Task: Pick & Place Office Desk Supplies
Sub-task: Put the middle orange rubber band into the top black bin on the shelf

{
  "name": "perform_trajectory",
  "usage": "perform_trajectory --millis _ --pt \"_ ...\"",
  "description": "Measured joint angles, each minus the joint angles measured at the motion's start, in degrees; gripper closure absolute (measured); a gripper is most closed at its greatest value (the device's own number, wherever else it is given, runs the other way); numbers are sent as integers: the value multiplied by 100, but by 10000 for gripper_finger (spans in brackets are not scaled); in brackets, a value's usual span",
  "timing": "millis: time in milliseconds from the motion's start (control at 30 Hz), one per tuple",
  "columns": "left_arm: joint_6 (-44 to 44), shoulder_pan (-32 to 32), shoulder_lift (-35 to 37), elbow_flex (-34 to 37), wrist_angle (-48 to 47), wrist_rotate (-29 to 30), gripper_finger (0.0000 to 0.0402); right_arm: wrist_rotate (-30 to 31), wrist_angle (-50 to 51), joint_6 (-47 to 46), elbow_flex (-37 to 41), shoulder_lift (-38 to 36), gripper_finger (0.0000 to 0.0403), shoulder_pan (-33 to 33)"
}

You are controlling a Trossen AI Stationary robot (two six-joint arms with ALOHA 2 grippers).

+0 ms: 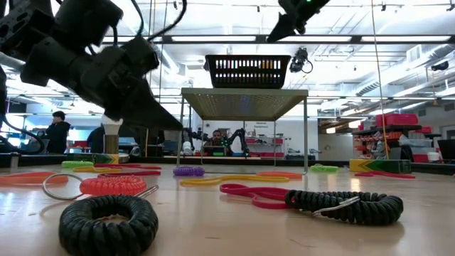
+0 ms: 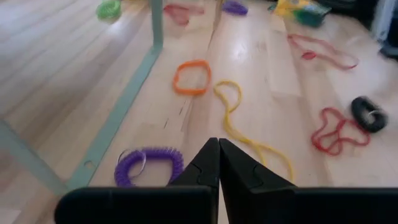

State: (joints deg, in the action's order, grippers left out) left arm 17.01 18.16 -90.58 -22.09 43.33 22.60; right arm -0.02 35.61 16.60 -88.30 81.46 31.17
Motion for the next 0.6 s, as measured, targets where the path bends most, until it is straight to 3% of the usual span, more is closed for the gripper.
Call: perform_trajectory --millis 333,600 --pt "-113 29 788 -9 -961 -173 394 443 -2244 -1010 3557 -1997 398 -1387" --pt "283 150 952 -187 -2253 -520 356 1472 -3533 -1584 5229 -2870 394 -2914"
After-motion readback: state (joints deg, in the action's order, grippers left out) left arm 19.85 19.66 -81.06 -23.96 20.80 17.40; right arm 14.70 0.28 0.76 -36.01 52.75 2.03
